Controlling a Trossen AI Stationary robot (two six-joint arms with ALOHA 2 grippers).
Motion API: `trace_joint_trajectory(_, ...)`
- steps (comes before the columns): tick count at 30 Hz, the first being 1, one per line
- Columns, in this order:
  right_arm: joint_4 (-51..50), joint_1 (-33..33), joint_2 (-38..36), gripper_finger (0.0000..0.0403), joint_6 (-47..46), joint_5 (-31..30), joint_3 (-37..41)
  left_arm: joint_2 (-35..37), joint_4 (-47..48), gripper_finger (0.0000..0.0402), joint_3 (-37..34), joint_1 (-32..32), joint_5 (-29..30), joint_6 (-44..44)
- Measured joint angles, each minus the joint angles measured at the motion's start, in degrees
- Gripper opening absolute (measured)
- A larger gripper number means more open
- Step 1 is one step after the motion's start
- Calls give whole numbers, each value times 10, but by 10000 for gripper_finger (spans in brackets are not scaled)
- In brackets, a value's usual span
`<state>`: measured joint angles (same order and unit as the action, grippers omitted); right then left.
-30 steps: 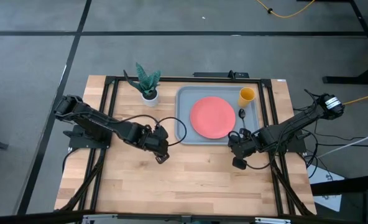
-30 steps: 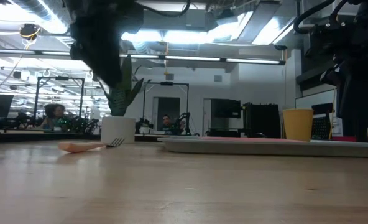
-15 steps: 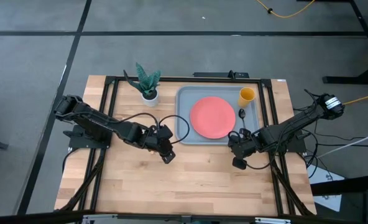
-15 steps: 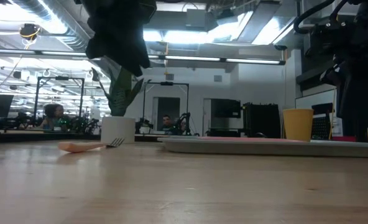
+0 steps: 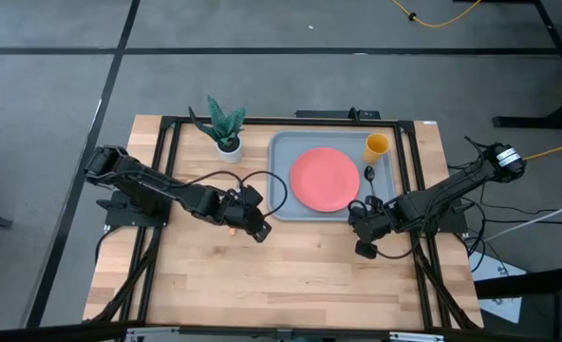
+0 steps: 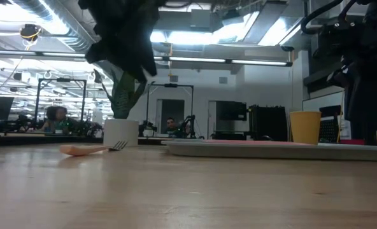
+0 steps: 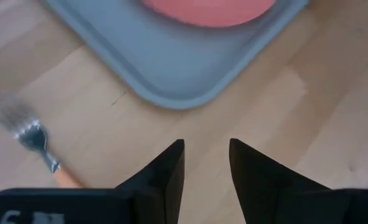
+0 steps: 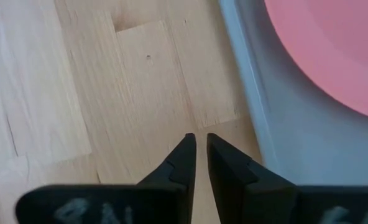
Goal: Pick and place plate/cup/fork/spoon on tray
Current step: Put the orange fork to the left of the pink plate on the blue serving tray
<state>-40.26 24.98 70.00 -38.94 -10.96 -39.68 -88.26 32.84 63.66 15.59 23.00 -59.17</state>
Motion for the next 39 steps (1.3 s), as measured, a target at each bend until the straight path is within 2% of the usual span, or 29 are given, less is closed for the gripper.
trace_joint_trajectory(10,1,0,0,45,7,0,0,-20,65,119,0,-25,3,-124)
trace_joint_trajectory(18,2,0,0,45,6,0,0,-44,78,119,0,-40,3,-163)
trace_joint_trajectory(23,1,0,0,45,7,0,0,-56,87,119,0,-40,9,-191)
trace_joint_trajectory(30,3,0,0,45,14,0,0,-71,89,119,1,-40,33,-282)
trace_joint_trajectory(39,3,0,0,45,18,0,0,-107,158,119,0,-23,20,-369)
